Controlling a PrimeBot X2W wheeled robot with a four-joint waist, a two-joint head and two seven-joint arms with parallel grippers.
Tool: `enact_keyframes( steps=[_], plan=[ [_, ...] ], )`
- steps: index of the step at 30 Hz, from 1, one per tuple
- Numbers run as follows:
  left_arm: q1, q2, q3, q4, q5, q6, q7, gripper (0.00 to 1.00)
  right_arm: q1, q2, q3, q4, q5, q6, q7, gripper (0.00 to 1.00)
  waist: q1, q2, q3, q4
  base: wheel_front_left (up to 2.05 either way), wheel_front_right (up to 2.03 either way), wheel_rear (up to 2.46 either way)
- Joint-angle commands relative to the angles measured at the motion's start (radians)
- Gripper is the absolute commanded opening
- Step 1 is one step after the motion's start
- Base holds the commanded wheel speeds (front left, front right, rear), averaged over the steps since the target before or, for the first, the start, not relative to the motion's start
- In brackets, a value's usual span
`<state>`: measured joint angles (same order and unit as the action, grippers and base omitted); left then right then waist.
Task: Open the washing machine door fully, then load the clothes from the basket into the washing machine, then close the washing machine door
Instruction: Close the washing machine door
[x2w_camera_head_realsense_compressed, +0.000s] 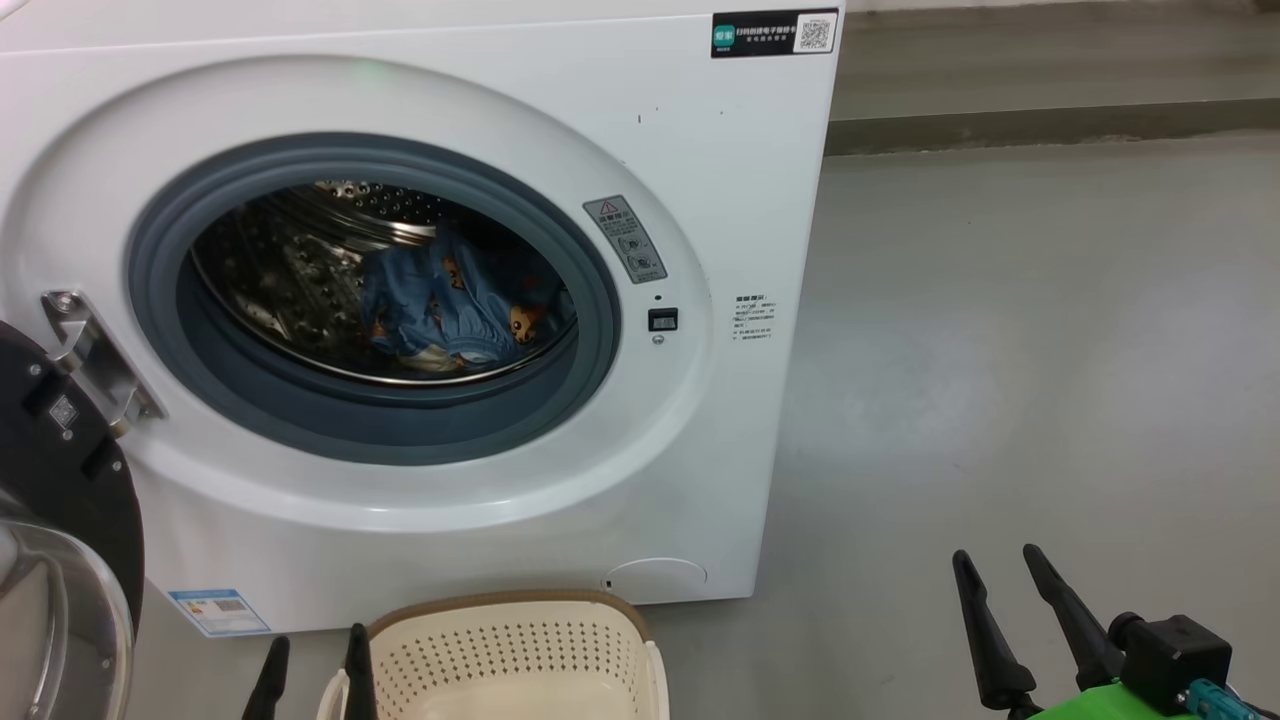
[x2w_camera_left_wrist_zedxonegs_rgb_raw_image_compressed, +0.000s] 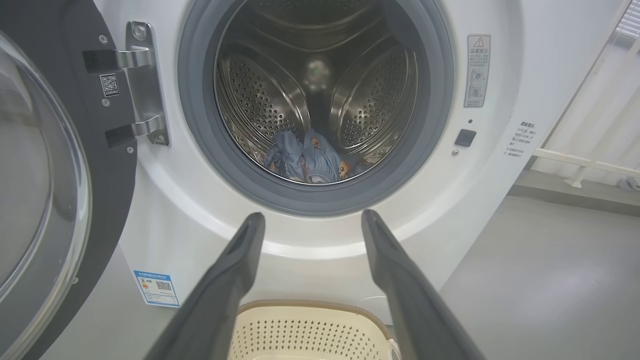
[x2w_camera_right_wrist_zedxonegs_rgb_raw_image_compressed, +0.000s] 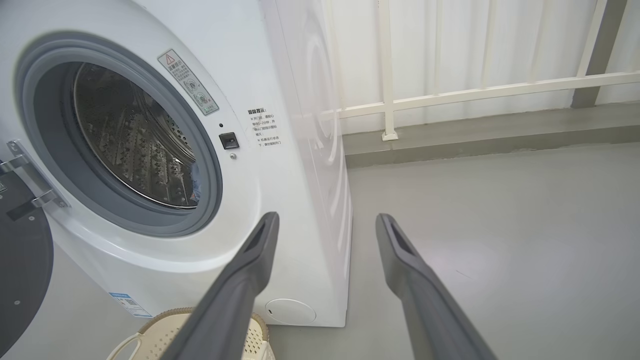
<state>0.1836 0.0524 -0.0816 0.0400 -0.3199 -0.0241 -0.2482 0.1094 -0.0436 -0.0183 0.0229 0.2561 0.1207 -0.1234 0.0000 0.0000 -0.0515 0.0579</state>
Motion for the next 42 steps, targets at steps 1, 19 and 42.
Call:
enact_keyframes(
  steps=[1,19,42],
  plan=[
    [-0.042,0.001,0.031,-0.017,0.015,-0.005,-0.014,1.00,-0.032,-0.007,0.017,-0.022,-0.002,0.010,0.001,1.00,0.0000,0.0000,0.001,0.000,0.00,0.00,0.00],
    [-0.052,-0.001,0.030,-0.006,0.013,-0.020,-0.014,1.00,-0.034,-0.007,0.004,-0.021,-0.012,0.010,0.007,1.00,0.0000,0.0000,0.008,0.011,0.00,0.00,0.00],
    [-0.055,-0.002,0.020,0.020,-0.015,-0.016,-0.014,1.00,-0.043,-0.007,0.003,-0.010,-0.009,0.010,0.005,1.00,0.0000,0.0000,0.002,0.018,-0.50,0.50,0.00]
  ],
)
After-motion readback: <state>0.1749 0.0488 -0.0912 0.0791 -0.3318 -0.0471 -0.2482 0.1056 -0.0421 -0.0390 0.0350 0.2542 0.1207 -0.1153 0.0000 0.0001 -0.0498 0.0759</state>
